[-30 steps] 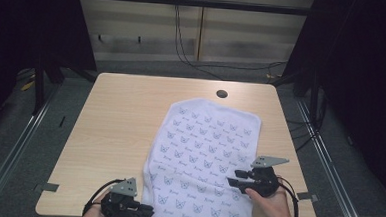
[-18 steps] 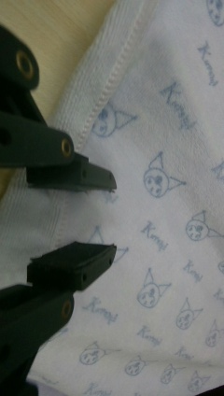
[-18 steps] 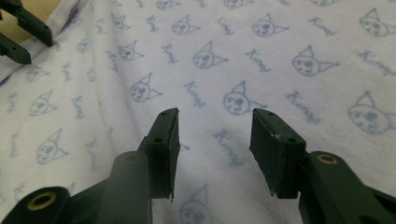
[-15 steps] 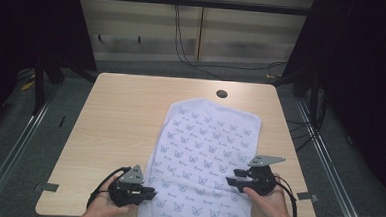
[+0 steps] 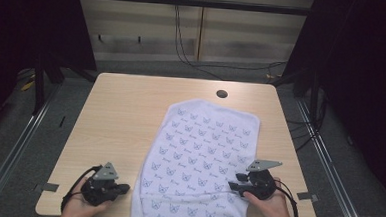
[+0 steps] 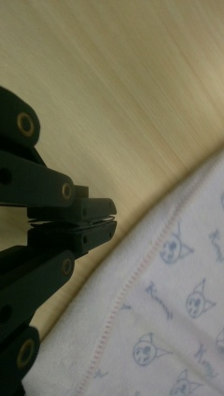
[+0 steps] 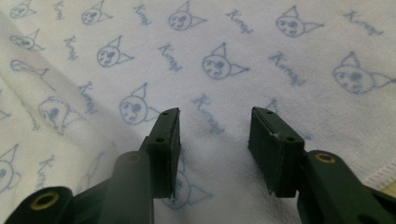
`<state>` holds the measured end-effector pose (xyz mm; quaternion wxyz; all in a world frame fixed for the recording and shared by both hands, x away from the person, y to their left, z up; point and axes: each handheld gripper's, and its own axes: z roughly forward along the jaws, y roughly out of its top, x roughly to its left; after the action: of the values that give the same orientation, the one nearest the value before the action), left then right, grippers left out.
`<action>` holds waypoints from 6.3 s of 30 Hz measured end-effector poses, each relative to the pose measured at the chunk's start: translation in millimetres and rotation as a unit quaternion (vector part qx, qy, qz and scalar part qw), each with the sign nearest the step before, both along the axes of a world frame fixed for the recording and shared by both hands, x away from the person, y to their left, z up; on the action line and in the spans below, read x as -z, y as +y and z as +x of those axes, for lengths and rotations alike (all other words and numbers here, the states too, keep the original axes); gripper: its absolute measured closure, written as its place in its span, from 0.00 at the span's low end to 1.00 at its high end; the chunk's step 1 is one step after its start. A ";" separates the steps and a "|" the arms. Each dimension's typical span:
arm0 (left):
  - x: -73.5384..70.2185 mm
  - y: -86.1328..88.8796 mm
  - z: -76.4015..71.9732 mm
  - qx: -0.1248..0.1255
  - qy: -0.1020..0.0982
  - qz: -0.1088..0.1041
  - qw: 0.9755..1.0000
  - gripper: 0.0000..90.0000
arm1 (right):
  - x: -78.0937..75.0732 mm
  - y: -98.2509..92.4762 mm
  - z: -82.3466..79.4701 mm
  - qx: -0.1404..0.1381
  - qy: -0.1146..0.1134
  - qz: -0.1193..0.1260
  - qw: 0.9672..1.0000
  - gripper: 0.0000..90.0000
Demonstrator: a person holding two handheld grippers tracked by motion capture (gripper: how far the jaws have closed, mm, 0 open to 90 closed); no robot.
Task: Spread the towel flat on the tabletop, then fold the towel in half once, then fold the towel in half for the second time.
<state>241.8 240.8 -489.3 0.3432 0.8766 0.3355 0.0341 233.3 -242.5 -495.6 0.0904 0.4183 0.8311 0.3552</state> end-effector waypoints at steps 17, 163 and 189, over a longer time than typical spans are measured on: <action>4.3 -62.0 48.7 -0.016 -0.039 0.006 0.999 0.80 | 0.3 4.8 -0.5 -0.007 -0.032 -0.038 0.999 0.77; 7.2 -40.9 144.2 -0.039 -0.002 -0.100 0.994 1.00 | 9.2 -0.2 154.3 0.063 -0.028 0.019 0.997 0.98; 16.3 -95.8 158.9 -0.034 0.016 -0.093 0.995 0.64 | 0.8 -33.8 133.5 0.071 -0.035 0.036 0.996 0.98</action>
<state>400.7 145.0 -505.6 0.4170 0.8292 0.3724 0.0004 366.8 -276.3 -496.4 0.1297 0.4667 0.7822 0.3919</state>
